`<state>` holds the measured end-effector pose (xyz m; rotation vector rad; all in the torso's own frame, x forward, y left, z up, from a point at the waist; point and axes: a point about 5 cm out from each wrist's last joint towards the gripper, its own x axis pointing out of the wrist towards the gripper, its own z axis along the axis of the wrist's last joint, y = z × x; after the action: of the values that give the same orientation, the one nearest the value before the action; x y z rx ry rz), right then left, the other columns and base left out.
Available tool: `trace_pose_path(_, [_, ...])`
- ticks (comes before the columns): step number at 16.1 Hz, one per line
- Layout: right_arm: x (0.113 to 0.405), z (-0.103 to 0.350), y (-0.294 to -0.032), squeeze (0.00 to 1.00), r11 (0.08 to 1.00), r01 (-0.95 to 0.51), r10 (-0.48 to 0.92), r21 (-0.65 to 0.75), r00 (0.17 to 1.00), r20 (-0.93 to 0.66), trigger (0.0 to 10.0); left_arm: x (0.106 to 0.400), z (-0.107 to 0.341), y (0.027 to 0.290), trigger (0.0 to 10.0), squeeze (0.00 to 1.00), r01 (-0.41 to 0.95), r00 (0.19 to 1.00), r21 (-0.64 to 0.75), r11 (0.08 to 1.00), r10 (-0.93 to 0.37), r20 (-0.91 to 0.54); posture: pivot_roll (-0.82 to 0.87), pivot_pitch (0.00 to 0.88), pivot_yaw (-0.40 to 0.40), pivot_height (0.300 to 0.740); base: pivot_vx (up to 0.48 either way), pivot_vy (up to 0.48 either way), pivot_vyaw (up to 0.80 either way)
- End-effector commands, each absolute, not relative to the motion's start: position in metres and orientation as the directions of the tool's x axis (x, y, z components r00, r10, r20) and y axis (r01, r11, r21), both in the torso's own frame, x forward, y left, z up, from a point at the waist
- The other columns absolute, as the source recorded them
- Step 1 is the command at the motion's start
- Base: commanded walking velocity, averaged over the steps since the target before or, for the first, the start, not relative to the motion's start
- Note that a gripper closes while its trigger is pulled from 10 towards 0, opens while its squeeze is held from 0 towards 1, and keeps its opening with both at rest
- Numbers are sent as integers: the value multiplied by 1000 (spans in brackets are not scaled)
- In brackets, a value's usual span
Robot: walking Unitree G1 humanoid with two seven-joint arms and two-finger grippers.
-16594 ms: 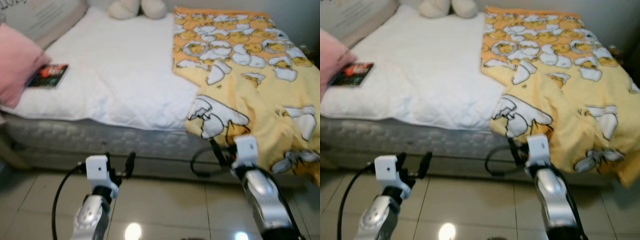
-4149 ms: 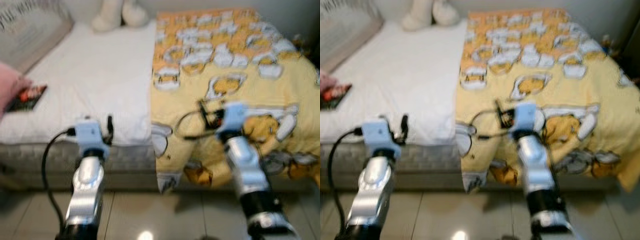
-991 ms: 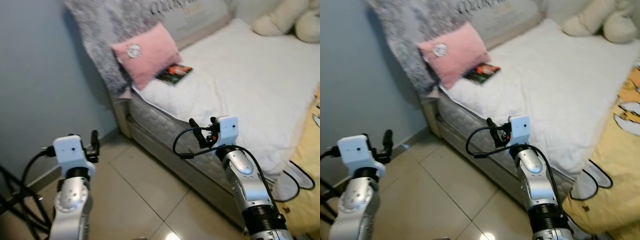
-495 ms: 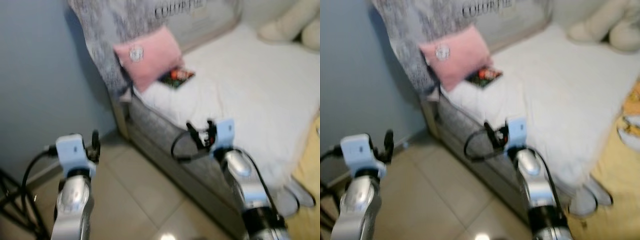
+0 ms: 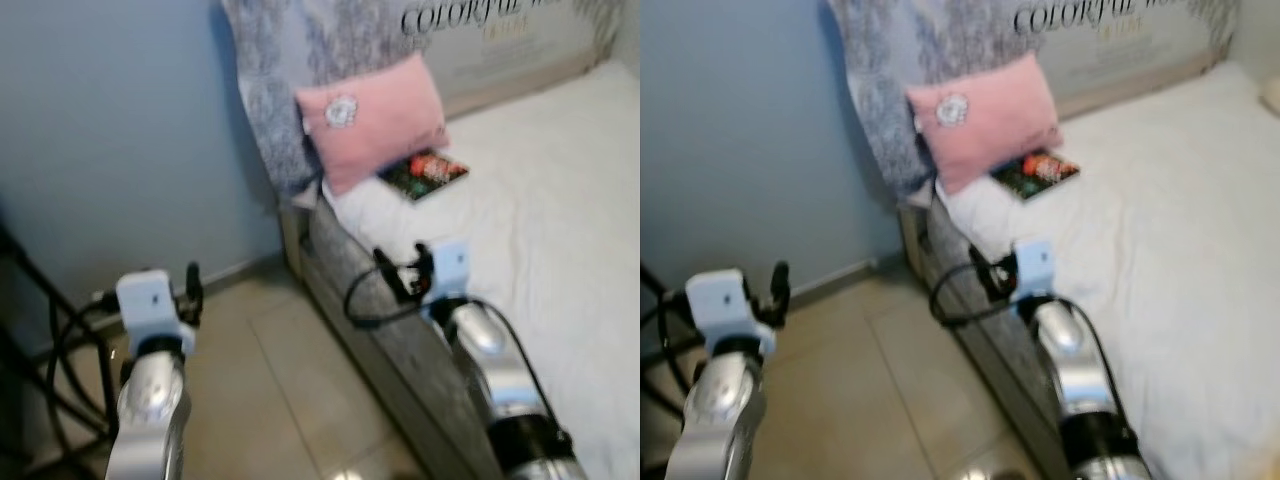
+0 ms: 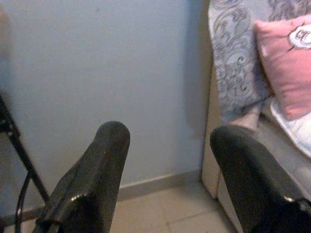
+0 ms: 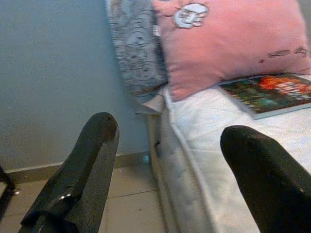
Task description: Clean up the room
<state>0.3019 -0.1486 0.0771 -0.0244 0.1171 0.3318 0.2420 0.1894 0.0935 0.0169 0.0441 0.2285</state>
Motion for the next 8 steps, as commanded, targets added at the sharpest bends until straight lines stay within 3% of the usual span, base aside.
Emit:
trace_pose_path(1, [302, 80, -155, 361, 954, -298, 297, 1, 949, -104, 10000, 242, 86, 185, 10000, 0, -205, 974, 38, 978, 208, -86, -122, 0, 78, 740, 0, 0, 488])
trace_pose_path(4, [293, 72, -171, 365, 963, -269, 265, -12, 954, -138, 10000, 230, 81, 184, 10000, 0, -130, 987, 19, 991, 131, -92, -130, 0, 80, 740, 0, 0, 488])
trace_pose_path(6, [271, 56, -192, 365, 958, -282, 263, -59, 939, -220, 10000, 216, 80, 173, 10000, 0, -2, 997, -2, 1000, 1, -81, -124, 0, 70, 740, 0, 0, 481])
trace_pose_path(8, [266, 51, -196, 365, 955, -288, 263, -74, 934, -244, 10000, 220, 86, 166, 10000, 0, -1, 999, 7, 1000, 1, -45, -123, 0, 69, 740, 0, 0, 488])
